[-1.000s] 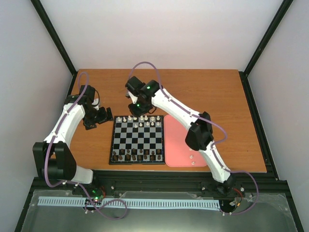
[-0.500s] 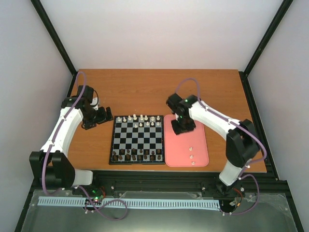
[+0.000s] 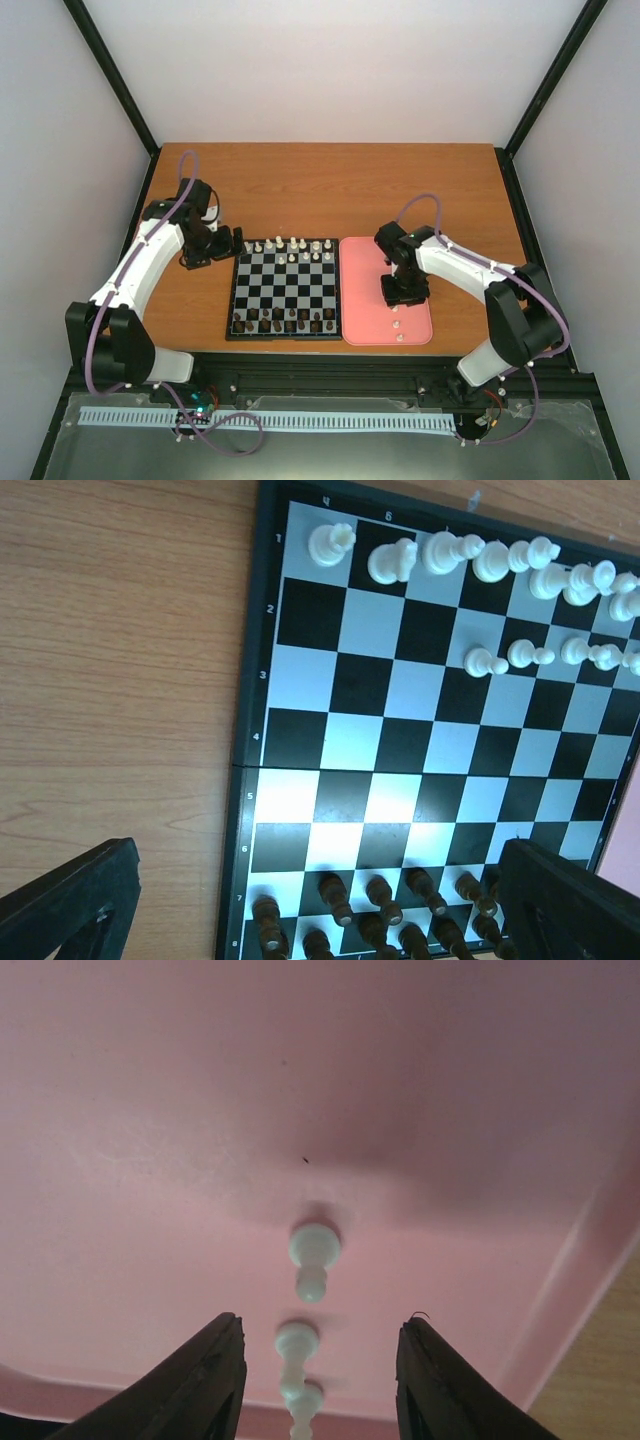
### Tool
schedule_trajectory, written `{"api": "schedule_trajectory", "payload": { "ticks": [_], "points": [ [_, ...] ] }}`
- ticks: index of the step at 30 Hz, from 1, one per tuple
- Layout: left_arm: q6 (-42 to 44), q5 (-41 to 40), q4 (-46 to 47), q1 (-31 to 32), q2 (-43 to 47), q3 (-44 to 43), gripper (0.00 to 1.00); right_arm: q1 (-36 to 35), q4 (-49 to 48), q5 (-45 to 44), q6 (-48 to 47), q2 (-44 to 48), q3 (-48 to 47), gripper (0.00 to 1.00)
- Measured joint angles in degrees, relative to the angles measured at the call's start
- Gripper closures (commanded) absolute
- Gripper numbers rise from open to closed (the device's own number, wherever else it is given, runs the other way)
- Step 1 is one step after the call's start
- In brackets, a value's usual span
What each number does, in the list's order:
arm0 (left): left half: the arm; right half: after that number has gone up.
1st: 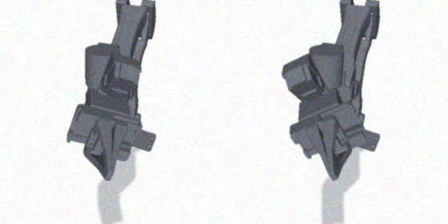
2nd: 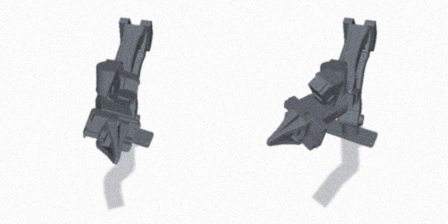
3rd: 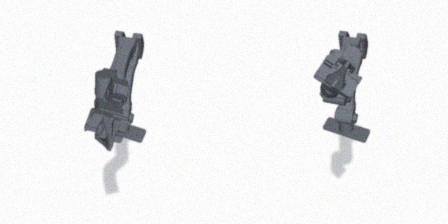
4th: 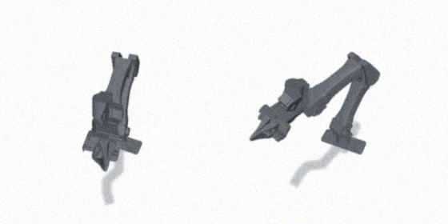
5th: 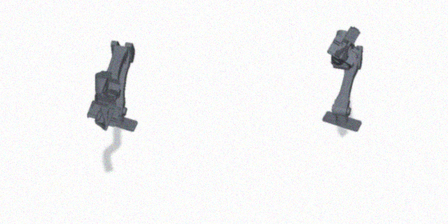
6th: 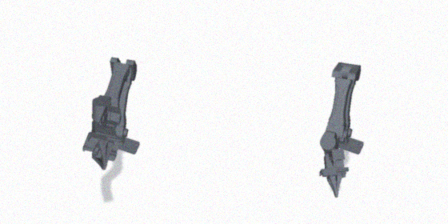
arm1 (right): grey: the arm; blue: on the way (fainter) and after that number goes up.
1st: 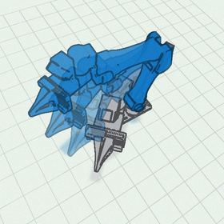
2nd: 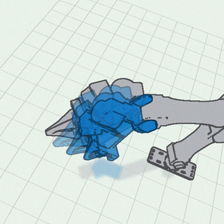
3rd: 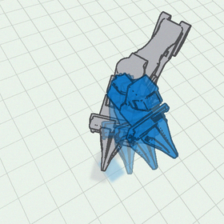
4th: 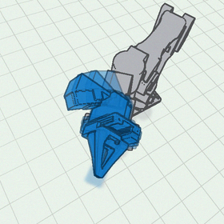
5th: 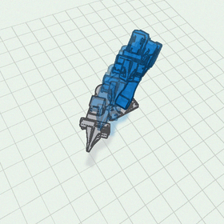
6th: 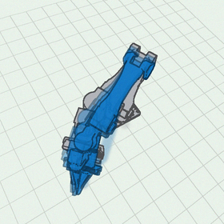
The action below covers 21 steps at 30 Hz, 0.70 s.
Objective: Set up the chess pieces on the board
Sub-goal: Pick up the chess piece from the storage box.
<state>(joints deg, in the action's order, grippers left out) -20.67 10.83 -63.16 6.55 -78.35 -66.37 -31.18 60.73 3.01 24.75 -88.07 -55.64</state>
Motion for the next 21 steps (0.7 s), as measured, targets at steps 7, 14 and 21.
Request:
{"api": "schedule_trajectory", "payload": {
  "ticks": [7,14,21],
  "points": [
    [-0.09,-0.11,-0.09,1.55,-0.39,0.0,0.0,1.01,-4.31,2.25,-1.73,-2.12,1.99,0.7],
    [-0.17,-0.31,-0.07,1.62,-0.5,0.02,0.0,2.01,-5.9,3.19,-3.39,-3.52,2.45,0.8],
    [-0.57,-0.35,-0.04,1.62,-0.5,0.63,0.0,2.29,-6.69,3.67,-4.44,-4.44,2.45,0.92]
  ]
}}
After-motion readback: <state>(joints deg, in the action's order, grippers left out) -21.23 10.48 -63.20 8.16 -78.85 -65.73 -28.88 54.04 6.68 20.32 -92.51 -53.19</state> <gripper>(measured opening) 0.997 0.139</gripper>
